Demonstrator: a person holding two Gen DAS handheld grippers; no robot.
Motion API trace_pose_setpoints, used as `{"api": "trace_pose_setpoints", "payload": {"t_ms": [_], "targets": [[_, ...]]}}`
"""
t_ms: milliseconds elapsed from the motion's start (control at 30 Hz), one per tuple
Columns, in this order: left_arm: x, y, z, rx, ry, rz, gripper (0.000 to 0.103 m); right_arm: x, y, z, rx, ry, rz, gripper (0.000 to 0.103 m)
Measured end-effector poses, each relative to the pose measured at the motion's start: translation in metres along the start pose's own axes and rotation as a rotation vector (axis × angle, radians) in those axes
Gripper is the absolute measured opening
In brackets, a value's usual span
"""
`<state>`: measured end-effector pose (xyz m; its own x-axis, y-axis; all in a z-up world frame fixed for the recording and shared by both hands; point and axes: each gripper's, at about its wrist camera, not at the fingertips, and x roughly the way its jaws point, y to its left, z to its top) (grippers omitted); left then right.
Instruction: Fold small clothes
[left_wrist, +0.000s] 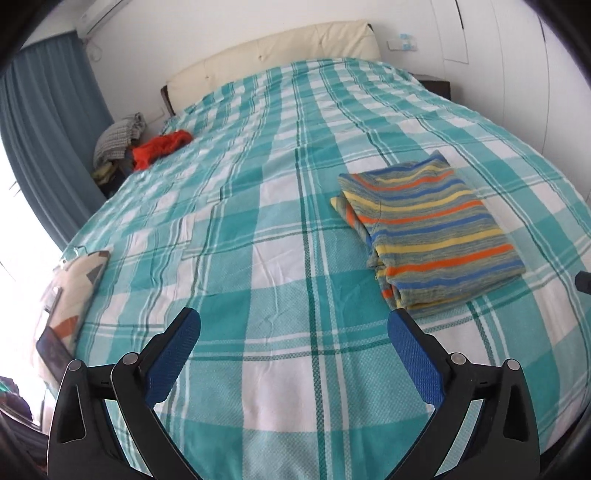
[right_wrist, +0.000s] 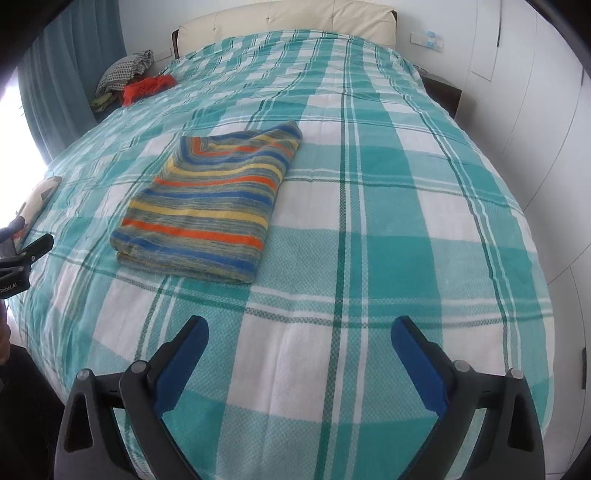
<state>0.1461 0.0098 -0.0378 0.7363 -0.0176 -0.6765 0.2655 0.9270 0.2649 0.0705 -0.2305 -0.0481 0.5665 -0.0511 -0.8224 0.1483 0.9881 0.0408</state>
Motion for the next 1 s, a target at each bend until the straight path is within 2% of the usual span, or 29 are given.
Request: {"api": "trace_pose_setpoints", "payload": {"t_ms": [167,233,300,367,433,567,633,800,900,1000], "targets": [[-0.042,0.008,0.026,-0.066,-0.071,0.081,0.102,-0.038,0.026,0.015,0.010,-0.058,-0.003,0.099],[-0.062,0.010,0.032,-0.073,-0.138,0.092,0.102,-0.054,0.039,0.024,0.007,-0.085,0.018,0.100],[-0.076,0.010,0.037,-0.057,-0.167,0.093,0.103,-0.069,0.048,0.032,0.003,-0.093,0.015,0.103],[-0.081,0.010,0.041,-0.039,-0.131,0.057,0.103,-0.078,0.059,0.041,-0.030,-0.096,-0.012,0.103],[-0.082,0.011,0.042,-0.052,-0.088,-0.019,0.103,-0.088,0.067,0.047,-0.065,-0.111,-0.062,0.103],[-0.074,0.015,0.033,-0.170,-0.021,-0.075,0.103,-0.109,0.076,0.049,-0.053,-0.148,-0.114,0.103],[-0.068,0.015,0.026,-0.211,0.003,-0.099,0.103,-0.114,0.075,0.046,-0.032,-0.152,-0.100,0.103],[-0.067,0.007,0.021,-0.207,0.032,-0.102,0.103,-0.113,0.072,0.040,0.003,-0.119,-0.093,0.103],[-0.070,0.002,0.027,-0.171,0.061,-0.066,0.103,-0.114,0.072,0.038,0.018,-0.115,-0.106,0.103],[-0.074,-0.001,0.032,-0.142,0.051,-0.059,0.103,-0.119,0.076,0.040,0.036,-0.116,-0.084,0.103]]}}
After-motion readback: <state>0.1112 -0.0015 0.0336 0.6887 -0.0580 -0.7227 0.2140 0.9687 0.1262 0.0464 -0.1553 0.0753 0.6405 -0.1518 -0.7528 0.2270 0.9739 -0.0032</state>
